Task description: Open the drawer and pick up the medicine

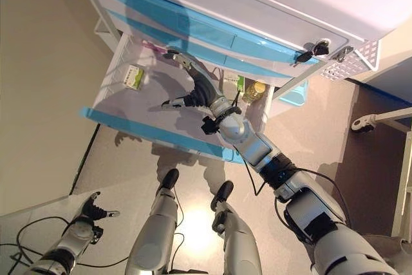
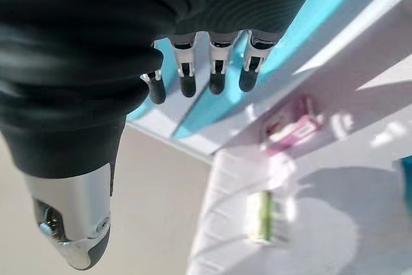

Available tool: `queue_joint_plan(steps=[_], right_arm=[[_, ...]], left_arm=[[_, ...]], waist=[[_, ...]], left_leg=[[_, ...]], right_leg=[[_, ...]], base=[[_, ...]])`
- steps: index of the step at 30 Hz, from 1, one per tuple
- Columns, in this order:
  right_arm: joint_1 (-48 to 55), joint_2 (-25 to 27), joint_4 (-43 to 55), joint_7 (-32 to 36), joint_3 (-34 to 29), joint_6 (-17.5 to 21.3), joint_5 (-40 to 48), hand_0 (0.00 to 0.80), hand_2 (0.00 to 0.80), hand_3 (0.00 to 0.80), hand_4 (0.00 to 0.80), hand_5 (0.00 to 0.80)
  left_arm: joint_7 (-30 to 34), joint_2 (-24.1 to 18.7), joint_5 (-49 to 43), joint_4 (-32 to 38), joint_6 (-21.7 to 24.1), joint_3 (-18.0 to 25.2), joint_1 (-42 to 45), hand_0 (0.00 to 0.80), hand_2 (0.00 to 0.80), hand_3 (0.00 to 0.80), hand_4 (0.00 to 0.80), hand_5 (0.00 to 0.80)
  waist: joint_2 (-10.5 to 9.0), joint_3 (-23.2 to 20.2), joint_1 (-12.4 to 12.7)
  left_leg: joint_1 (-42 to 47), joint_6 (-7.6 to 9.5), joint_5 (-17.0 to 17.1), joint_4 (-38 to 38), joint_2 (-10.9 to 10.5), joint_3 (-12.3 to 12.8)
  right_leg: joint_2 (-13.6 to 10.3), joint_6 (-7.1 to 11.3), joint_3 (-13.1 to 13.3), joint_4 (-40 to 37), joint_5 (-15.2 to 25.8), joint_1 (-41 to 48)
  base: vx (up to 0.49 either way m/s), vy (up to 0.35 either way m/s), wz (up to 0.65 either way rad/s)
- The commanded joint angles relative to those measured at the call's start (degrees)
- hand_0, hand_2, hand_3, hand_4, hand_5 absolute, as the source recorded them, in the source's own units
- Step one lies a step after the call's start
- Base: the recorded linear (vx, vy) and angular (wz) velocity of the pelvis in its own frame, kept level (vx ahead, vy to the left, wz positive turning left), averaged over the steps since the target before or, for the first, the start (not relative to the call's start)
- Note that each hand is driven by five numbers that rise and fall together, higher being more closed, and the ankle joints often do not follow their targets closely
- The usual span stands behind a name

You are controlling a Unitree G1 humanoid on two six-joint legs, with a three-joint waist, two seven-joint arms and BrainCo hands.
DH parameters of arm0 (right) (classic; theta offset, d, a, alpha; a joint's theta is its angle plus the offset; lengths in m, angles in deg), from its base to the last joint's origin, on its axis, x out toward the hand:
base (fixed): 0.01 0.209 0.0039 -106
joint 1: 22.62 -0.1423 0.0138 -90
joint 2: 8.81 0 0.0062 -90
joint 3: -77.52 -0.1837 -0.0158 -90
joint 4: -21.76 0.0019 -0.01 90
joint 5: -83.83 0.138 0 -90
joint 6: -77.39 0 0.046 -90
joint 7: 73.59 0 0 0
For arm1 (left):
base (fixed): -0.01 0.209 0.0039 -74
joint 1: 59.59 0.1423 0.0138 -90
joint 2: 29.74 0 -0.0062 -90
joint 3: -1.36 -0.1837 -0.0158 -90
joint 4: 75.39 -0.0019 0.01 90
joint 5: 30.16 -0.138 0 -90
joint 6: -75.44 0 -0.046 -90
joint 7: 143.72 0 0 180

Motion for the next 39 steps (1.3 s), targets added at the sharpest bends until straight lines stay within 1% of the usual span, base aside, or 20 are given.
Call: queue_joint_plan(steps=[1, 3, 7, 15, 17, 20, 21, 30, 39], right_arm=[[-3.36, -1.52, -1.33, -3.08, -0.14, 0.88, -3.75, 0.000, 0.000, 0.000, 0.000, 0.000], [-5.03, -1.98, -4.48, -4.28, -0.18, -0.29, -6.20, 0.000, 0.000, 0.000, 0.000, 0.000], [-7.00, -2.66, -7.90, -4.99, 0.08, -1.43, -8.18, 0.000, 0.000, 0.000, 0.000, 0.000], [-9.45, -2.50, -12.80, -6.04, 0.25, -2.66, -11.33, 0.000, 0.000, 0.000, 0.000, 0.000], [-10.89, -2.40, -15.72, -6.44, 1.07, -3.39, -13.52, 0.000, 0.000, 0.000, 0.000, 0.000], [-11.39, -2.30, -16.38, -6.59, 1.34, -3.54, -14.20, 0.000, 0.000, 0.000, 0.000, 0.000], [-12.82, -1.93, -18.47, -6.42, 2.41, -4.25, -16.45, 0.000, 0.000, 0.000, 0.000, 0.000], [-13.32, -2.73, -21.81, -5.77, 4.52, -5.47, -19.96, 0.000, 0.000, 0.000, 0.000, 0.000], [-12.21, -3.63, -24.40, -4.38, 6.47, -5.79, -22.24, 0.000, 0.000, 0.000, 0.000, 0.000]], left_arm=[[-1.86, -0.52, 1.14, -0.97, 0.15, -0.97, 0.47, 0.000, 0.000, 0.000, 0.000, 0.000], [-2.23, -0.44, 1.24, -1.10, 0.12, -1.35, 0.20, 0.000, 0.000, 0.000, 0.000, 0.000], [-2.45, -0.29, 1.44, -1.91, 0.11, -1.68, -0.15, 0.000, 0.000, 0.000, 0.000, 0.000], [-2.37, -0.15, 1.33, -2.42, 0.13, -2.57, -0.47, 0.000, 0.000, 0.000, 0.000, 0.000], [-2.35, -0.07, 1.36, -2.44, 0.29, -2.97, -0.48, 0.000, 0.000, 0.000, 0.000, 0.000], [-2.37, -0.07, 1.42, -2.64, 0.32, -3.06, -0.60, 0.000, 0.000, 0.000, 0.000, 0.000], [-2.35, -0.26, 1.48, -2.69, 0.39, -3.19, -0.63, 0.000, 0.000, 0.000, 0.000, 0.000], [-2.32, 0.32, 1.83, -3.56, 0.31, -3.73, -1.06, 0.000, 0.000, 0.000, 0.000, 0.000], [-2.19, 0.91, 2.06, -3.96, 0.43, -3.93, -1.33, 0.000, 0.000, 0.000, 0.000, 0.000]], waist=[[0.35, -1.33, 1.03], [0.58, -1.18, 1.16], [0.61, -1.12, 1.14], [0.69, -1.10, 1.22], [0.79, -1.14, 1.28], [0.79, -1.12, 1.26], [0.92, -0.98, 1.28], [0.95, -0.71, 1.37], [0.92, -0.55, 1.29]], left_leg=[[-1.28, 4.73, 5.81, -5.32, -3.68, 0.53], [-1.42, 4.72, 5.85, -5.34, -3.76, 0.54], [-1.51, 4.72, 5.88, -5.36, -3.81, 0.50], [-1.50, 4.74, 5.93, -5.50, -3.80, 0.24], [-1.47, 4.76, 5.97, -5.72, -3.78, 0.22], [-1.45, 4.75, 6.00, -5.76, -3.74, 0.26], [-1.46, 4.76, 6.01, -5.68, -3.81, 0.29], [-1.59, 4.78, 5.83, -5.38, -4.04, 0.27], [-1.60, 4.77, 5.88, -5.56, -4.02, 0.36]], right_leg=[[-1.85, 5.12, 1.74, 6.77, -6.16, 1.24], [-1.89, 5.11, 1.74, 6.80, -6.12, 1.16], [-1.95, 5.10, 1.82, 6.79, -5.97, 0.91], [-1.97, 4.96, 1.89, 6.94, -5.91, 0.67], [-1.94, 5.03, 1.99, 6.84, -5.78, 0.57], [-1.94, 5.04, 2.02, 6.81, -5.78, 0.58], [-1.96, 5.06, 2.10, 6.86, -5.77, 0.48], [-2.07, 5.14, 2.03, 6.91, -5.61, 0.55], [-2.11, 5.16, 2.11, 7.06, -5.60, 0.49]], base=[[0.000, 0.000, 0.00], [0.000, 0.000, 0.00], [0.000, 0.000, 0.00], [0.000, 0.000, 0.00], [0.000, 0.000, 0.00], [0.000, 0.000, 0.00], [0.000, 0.000, 0.00], [0.000, 0.000, 0.00], [0.000, 0.000, 0.00]])
